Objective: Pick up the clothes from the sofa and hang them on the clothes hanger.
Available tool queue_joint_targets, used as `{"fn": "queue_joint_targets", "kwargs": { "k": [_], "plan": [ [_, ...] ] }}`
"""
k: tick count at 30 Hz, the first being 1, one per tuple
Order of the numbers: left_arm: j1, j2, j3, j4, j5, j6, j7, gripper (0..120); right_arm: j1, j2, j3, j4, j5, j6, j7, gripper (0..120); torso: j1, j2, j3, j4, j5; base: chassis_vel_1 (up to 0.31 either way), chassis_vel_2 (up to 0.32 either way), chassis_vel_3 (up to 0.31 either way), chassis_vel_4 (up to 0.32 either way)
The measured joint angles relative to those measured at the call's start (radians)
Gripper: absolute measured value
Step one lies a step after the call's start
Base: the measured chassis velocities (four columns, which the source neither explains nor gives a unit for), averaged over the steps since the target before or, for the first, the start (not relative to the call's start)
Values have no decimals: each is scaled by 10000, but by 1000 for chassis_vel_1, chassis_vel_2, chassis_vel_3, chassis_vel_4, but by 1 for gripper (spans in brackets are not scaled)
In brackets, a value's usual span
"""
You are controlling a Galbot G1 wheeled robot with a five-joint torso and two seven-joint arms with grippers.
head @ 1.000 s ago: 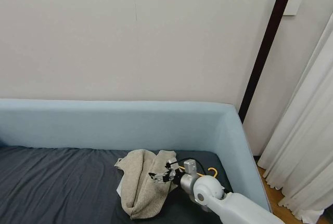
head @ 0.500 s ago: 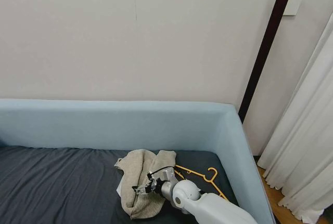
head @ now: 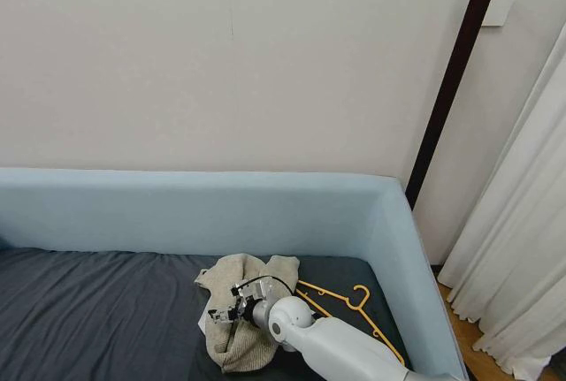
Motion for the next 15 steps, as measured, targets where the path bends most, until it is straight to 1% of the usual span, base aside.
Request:
{"fn": "queue_joint_targets", "kwargs": {
  "k": [4,5,7,8,9,13,14,15],
  "plan": [
    [17,52,-39,-45,-15,-32,-15,100,-63,136,-25,-287,-361,-85,215,75,0,0,0,0,1,0,0,0,0],
    [17,52,-39,-45,-15,-32,-15,100,-63,136,-25,-287,-361,-85,215,75,0,0,0,0,1,0,0,0,0],
    [20,53,-54,-74,-33,-40,-23,100,-95,145,-25,-344,-377,-98,226,65,0,0,0,0,1,0,0,0,0],
    [18,56,-58,-74,-38,-40,-26,100,-115,140,-25,-343,-366,-103,226,62,0,0,0,1,1,0,0,0,0],
    [18,56,-58,-74,-38,-40,-26,100,-115,140,-25,-343,-366,-103,226,62,0,0,0,1,1,0,0,0,0],
    [-19,65,-58,-75,-58,-40,-30,100,-144,69,-39,-233,-272,-106,245,43,0,0,0,1,1,0,0,0,0],
    [-19,65,-58,-75,-58,-40,-30,100,-144,69,-39,-233,-272,-106,245,43,0,0,0,1,1,0,0,0,0],
    [-30,64,-58,-75,-63,-40,-32,100,-146,30,-39,-200,-246,-107,249,38,0,0,0,0,1,0,0,0,0]
  ]
}}
